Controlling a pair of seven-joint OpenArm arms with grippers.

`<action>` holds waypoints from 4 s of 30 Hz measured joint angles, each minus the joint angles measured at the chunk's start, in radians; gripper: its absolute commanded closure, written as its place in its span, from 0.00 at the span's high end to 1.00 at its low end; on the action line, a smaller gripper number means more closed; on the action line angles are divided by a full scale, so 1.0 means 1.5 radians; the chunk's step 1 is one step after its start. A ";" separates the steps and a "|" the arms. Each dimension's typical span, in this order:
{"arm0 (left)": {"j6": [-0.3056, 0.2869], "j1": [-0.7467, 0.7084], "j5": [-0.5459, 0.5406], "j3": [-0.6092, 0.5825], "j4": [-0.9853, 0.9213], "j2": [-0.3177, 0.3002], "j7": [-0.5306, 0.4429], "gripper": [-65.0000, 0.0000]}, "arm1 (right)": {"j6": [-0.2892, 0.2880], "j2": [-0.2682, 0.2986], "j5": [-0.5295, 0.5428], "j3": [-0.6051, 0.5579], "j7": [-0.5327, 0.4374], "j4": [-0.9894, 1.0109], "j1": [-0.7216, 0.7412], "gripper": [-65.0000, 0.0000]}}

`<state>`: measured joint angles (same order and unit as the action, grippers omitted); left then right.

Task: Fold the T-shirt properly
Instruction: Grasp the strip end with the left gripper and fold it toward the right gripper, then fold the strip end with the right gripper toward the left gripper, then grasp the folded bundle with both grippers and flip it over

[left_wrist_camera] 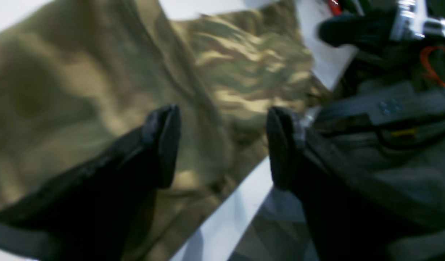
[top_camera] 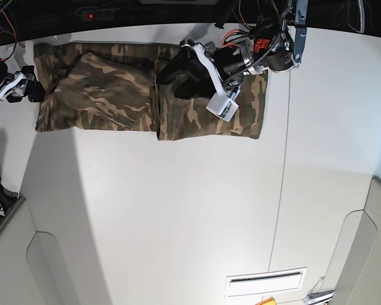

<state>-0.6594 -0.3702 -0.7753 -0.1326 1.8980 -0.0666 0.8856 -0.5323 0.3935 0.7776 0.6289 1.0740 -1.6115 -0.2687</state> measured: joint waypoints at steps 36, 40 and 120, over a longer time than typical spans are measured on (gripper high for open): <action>0.000 0.001 0.035 -0.047 0.000 -0.002 -0.032 0.60 | -0.049 -0.056 0.162 -0.014 0.036 0.110 0.007 0.13; 0.000 0.001 0.035 -0.047 0.004 -0.002 -0.032 0.60 | -0.049 -0.057 0.162 -0.014 0.035 0.110 0.006 0.00; -0.018 -0.078 -0.143 0.284 -0.027 -0.033 0.098 0.50 | 0.011 -0.089 -0.114 -0.460 -0.079 -0.379 0.037 0.44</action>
<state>-0.6857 -0.4877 -0.9894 0.2939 1.8580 -0.1158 1.0332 -0.5152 0.2596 0.6067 -0.0612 0.9562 -2.1803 -0.2131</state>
